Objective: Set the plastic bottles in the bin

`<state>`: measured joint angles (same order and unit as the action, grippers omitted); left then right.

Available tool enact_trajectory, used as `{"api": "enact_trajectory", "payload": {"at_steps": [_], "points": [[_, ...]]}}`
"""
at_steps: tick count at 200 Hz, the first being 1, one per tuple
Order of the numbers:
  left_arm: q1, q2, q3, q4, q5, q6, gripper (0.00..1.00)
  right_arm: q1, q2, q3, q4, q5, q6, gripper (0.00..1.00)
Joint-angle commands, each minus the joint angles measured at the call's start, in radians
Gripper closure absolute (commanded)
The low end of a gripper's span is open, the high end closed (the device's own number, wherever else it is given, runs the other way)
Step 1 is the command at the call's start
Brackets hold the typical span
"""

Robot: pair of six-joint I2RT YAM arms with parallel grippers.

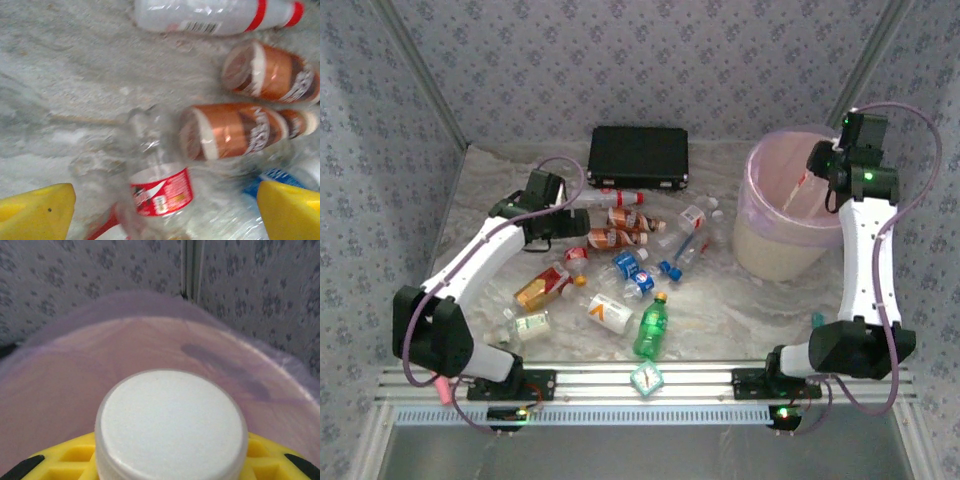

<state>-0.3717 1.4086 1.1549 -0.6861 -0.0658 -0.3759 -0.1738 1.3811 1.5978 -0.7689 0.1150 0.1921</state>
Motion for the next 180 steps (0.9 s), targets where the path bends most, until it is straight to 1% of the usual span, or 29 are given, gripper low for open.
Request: {"api": "enact_trajectory", "payload": {"at_steps": [1,41,60,71,80,101,117,130,139,159,168,180], "points": [[0.008,-0.045,0.010,-0.150,-0.064,0.080,0.07,-0.007,0.013,-0.043,0.000,-0.029,-0.015,0.88],[0.014,-0.114,-0.043,-0.271,-0.078,0.025,0.07,-0.007,0.039,-0.156,0.035,-0.031,0.006,0.86],[0.016,-0.160,-0.087,-0.303,-0.082,0.000,0.06,-0.010,0.041,-0.200,0.058,-0.043,0.020,0.80],[0.017,-0.180,-0.106,-0.323,-0.093,-0.014,0.03,-0.009,0.040,-0.217,0.062,-0.048,0.024,0.72],[0.017,-0.198,-0.118,-0.339,-0.101,-0.030,0.00,-0.009,0.039,-0.222,0.060,-0.050,0.027,0.60],[0.016,-0.244,-0.143,-0.357,-0.103,-0.070,0.00,-0.010,0.024,-0.208,0.041,-0.069,0.027,0.34],[0.016,-0.264,-0.151,-0.371,-0.085,-0.109,0.00,-0.010,0.009,-0.178,0.005,-0.077,0.024,0.20],[0.016,-0.271,-0.158,-0.399,-0.094,-0.171,0.00,-0.010,-0.006,-0.156,-0.021,-0.080,0.024,0.13],[0.016,-0.277,-0.168,-0.411,-0.071,-0.217,0.00,-0.010,-0.014,-0.141,-0.037,-0.083,0.024,0.09],[0.016,-0.296,-0.198,-0.426,0.012,-0.324,0.00,-0.010,-0.041,-0.120,-0.066,-0.090,0.034,0.05],[0.015,-0.304,-0.210,-0.430,0.022,-0.347,0.00,-0.011,-0.054,-0.119,-0.070,-0.098,0.039,0.03],[0.013,-0.306,-0.226,-0.435,0.008,-0.340,0.00,-0.009,-0.072,-0.119,-0.071,-0.120,0.045,0.03]]}}
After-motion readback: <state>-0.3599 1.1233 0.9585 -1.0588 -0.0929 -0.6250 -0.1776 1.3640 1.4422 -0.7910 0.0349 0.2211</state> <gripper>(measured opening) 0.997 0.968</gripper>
